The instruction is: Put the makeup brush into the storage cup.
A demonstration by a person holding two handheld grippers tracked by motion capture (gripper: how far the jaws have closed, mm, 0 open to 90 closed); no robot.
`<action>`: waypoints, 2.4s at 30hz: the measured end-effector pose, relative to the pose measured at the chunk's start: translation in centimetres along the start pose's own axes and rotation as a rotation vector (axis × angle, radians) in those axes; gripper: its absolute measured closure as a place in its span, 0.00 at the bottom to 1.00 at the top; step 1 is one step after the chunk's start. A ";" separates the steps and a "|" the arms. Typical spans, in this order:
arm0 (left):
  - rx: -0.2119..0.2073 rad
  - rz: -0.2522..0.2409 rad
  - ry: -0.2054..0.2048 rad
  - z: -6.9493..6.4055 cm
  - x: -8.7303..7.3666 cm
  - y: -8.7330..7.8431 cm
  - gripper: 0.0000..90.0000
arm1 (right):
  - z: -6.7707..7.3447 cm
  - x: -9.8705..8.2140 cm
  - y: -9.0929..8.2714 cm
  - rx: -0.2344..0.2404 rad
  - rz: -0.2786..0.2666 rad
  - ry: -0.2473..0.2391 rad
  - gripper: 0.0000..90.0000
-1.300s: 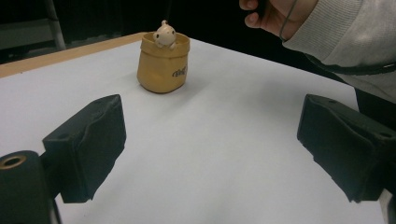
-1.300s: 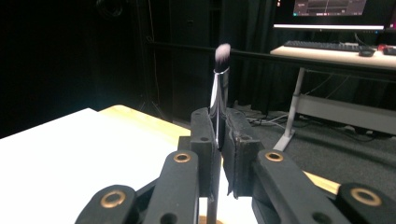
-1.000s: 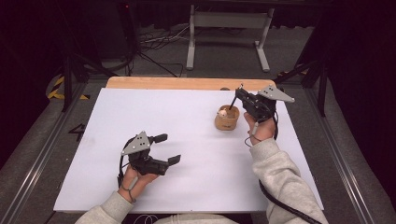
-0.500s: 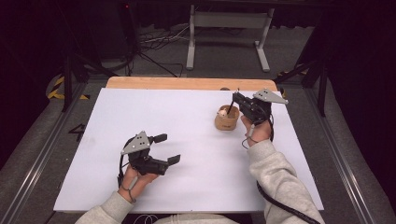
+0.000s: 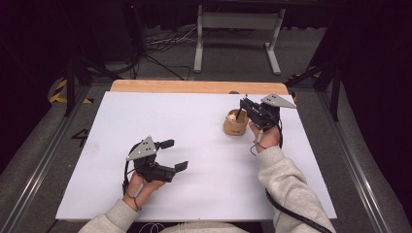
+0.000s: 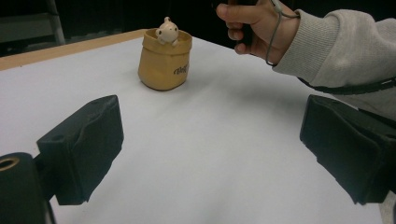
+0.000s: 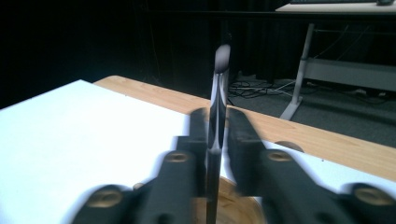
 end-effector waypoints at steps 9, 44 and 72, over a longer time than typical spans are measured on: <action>0.003 -0.001 -0.007 0.1 0.0 -0.1 0.08 | -0.5 1.1 -1.5 -0.018 -0.031 0.033 0.40; 0.003 -0.081 -0.014 0.6 -0.5 -5.1 0.05 | 2.5 -0.6 -12.1 0.208 -0.095 -0.183 0.00; -0.006 -0.140 0.083 0.4 -2.4 -6.0 0.03 | 5.4 -6.6 -11.8 0.320 -0.084 -0.204 0.00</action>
Point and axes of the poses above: each handheld gripper's, and its own axes: y roughly forward along the jaws, x roughly out of its top, z roughly to its left, the point moved 2 cm from there along y, roughly forward along the jaws, and after that the axes turned 1 degree about x, right-handed, at the moved point
